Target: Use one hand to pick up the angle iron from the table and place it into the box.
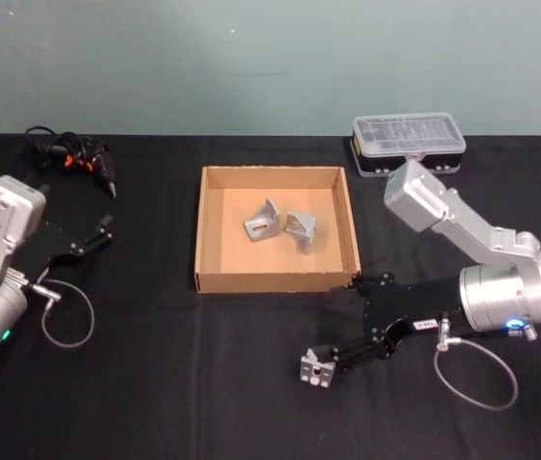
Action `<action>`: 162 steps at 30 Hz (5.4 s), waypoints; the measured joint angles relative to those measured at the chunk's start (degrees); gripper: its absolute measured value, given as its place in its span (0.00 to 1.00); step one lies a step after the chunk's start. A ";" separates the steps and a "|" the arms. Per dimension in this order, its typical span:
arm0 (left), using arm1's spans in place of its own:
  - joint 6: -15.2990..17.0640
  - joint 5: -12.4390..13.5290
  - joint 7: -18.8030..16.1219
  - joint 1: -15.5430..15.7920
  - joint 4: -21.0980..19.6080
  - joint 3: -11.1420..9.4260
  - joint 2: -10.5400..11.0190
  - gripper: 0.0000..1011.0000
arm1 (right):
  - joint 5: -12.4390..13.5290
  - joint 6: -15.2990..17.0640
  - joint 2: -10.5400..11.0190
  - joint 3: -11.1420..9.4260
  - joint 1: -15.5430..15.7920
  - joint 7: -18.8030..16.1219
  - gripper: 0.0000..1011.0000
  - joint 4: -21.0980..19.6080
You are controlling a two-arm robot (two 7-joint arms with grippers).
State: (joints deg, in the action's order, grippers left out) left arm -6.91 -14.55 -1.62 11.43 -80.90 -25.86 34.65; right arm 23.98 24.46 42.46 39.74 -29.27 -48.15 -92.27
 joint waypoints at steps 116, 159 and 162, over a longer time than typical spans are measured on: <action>0.00 0.00 0.00 0.00 0.00 0.00 0.00 1.00 | -2.04 -4.25 -7.21 4.91 -10.24 2.18 0.06 10.41; 0.00 0.00 0.00 0.00 0.00 0.00 0.00 1.00 | -10.11 -6.68 -23.08 7.56 -18.16 3.94 0.06 34.55; 0.00 0.00 0.00 0.00 0.00 0.00 0.00 1.00 | -10.10 -6.70 -23.02 7.54 -18.16 3.94 0.06 34.49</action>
State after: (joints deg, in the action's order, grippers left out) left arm -6.91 -14.55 -1.62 11.43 -80.90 -25.86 34.65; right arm 13.88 17.75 19.44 47.28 -47.43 -44.21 -57.78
